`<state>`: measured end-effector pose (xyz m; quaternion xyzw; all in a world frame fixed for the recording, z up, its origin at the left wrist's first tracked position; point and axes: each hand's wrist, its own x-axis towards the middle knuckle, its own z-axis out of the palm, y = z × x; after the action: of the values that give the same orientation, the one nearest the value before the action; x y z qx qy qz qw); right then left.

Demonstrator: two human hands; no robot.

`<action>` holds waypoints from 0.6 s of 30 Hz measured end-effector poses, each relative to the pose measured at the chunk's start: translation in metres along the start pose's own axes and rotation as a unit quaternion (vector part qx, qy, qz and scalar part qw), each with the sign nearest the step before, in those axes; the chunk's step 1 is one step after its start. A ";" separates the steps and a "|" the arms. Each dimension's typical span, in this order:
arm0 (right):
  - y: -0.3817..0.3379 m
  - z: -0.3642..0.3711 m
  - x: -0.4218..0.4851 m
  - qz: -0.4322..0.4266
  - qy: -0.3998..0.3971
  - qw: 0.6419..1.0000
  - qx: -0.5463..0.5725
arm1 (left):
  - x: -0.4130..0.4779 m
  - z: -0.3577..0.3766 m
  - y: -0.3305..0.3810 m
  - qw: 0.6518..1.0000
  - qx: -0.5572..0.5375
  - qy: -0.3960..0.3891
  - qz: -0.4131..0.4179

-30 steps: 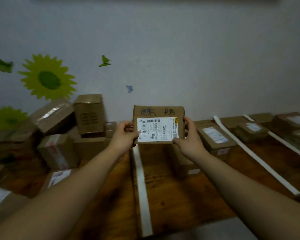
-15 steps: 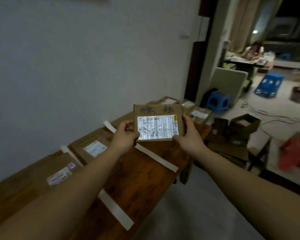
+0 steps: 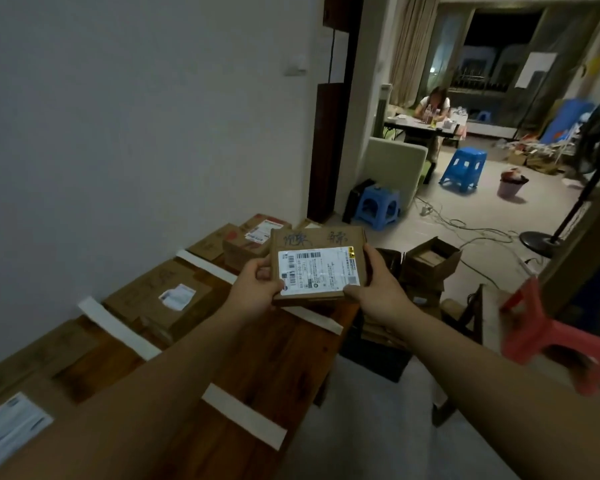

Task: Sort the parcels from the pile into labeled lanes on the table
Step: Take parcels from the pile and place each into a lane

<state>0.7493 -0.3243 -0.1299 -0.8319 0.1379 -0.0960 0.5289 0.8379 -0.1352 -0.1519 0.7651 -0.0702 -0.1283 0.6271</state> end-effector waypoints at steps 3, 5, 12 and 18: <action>0.013 -0.015 0.040 0.014 -0.003 1.000 -0.004 | 0.034 0.020 0.005 1.000 0.013 -0.007 -0.016; 0.019 -0.022 0.065 0.021 -0.011 1.000 -0.011 | 0.052 0.030 0.006 0.999 0.043 -0.005 -0.029; 0.040 -0.038 0.165 0.017 -0.056 0.992 -0.108 | 0.119 0.064 0.013 0.995 0.041 0.055 -0.077; 0.062 -0.054 0.253 -0.051 -0.141 0.976 -0.160 | 0.162 0.102 0.010 0.987 0.037 0.113 -0.111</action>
<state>0.9639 -0.4790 -0.1603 -0.9170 0.0330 0.0185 0.3971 0.9647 -0.2767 -0.1778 0.8004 0.0817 -0.1070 0.5842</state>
